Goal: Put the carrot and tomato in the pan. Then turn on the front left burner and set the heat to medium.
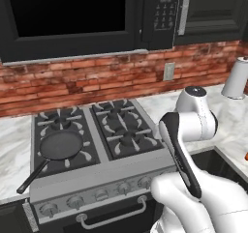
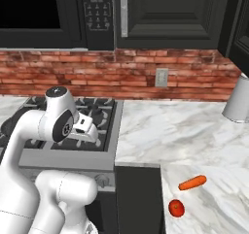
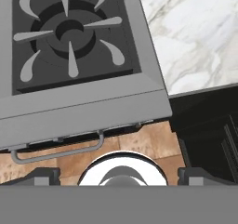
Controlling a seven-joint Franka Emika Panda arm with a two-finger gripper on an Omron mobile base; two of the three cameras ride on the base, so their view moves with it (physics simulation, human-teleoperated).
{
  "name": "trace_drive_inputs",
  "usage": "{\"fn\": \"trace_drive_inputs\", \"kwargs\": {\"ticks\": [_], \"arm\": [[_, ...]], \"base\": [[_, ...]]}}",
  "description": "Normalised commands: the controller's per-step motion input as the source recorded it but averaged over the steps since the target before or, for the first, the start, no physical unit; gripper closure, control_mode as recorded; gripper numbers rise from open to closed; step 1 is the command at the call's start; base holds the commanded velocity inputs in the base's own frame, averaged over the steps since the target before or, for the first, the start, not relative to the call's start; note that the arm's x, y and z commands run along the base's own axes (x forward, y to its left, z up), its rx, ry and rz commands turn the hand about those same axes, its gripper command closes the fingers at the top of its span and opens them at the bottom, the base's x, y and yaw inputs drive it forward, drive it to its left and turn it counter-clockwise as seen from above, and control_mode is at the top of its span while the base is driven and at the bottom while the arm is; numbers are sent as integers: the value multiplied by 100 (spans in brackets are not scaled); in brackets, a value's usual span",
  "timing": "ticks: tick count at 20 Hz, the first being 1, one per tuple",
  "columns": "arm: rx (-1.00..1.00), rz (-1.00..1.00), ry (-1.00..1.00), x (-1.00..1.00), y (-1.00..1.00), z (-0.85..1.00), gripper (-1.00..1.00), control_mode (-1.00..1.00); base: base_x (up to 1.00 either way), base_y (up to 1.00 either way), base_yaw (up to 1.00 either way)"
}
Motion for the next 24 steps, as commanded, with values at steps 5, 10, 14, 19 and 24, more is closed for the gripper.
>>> {"fn": "trace_drive_inputs", "kwargs": {"ticks": [5, 10, 14, 19, 24], "arm": [[0, 0, 0, 0, 0, 0, -100, 100], [0, 0, 0, 0, 0, 0, -100, 100], [0, 0, 0, 0, 0, 0, -100, 100], [0, 0, 0, 0, 0, 0, -100, 100], [0, 0, 0, 0, 0, 0, -100, 100]], "base": [[0, -5, 0], [0, 0, 0], [0, 0, 0], [0, 0, 0], [0, 0, 0]]}}
